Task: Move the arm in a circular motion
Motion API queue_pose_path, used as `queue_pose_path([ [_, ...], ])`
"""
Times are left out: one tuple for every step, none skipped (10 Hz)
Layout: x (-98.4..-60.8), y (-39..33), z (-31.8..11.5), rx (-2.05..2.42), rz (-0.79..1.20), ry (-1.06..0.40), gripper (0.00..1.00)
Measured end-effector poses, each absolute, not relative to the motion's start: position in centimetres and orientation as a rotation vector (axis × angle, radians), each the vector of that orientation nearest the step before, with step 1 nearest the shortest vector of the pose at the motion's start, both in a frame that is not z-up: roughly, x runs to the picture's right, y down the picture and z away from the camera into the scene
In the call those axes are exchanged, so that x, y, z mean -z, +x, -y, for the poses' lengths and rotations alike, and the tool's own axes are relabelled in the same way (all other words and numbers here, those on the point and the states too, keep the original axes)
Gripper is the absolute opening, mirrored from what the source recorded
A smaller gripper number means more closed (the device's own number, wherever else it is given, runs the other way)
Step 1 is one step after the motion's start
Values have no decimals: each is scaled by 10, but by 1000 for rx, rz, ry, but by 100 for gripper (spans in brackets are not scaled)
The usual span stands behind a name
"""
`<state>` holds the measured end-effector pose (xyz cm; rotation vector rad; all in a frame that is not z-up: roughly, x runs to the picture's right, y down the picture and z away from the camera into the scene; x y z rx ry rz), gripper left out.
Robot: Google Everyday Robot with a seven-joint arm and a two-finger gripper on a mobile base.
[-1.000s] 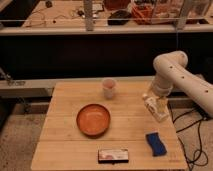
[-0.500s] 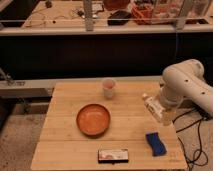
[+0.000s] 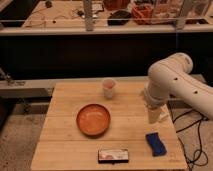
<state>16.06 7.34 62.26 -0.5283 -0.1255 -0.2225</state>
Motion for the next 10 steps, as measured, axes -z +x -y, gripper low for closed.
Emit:
queue_pose_path([
  [-617, 138, -63, 273, 156, -508, 80],
  [-613, 114, -54, 328, 190, -490, 80],
  [-609, 99, -49, 366, 214, -479, 80],
  [-601, 79, -39, 424, 245, -459, 80],
  [-596, 66, -29, 472, 263, -440, 80],
  [-594, 60, -21, 500, 273, -426, 80],
  [-600, 57, -6, 533, 281, -404, 80],
  [-607, 59, 2, 541, 280, -398, 80],
  [-621, 66, 15, 545, 282, -394, 80],
  [-642, 77, 29, 538, 287, -394, 80],
])
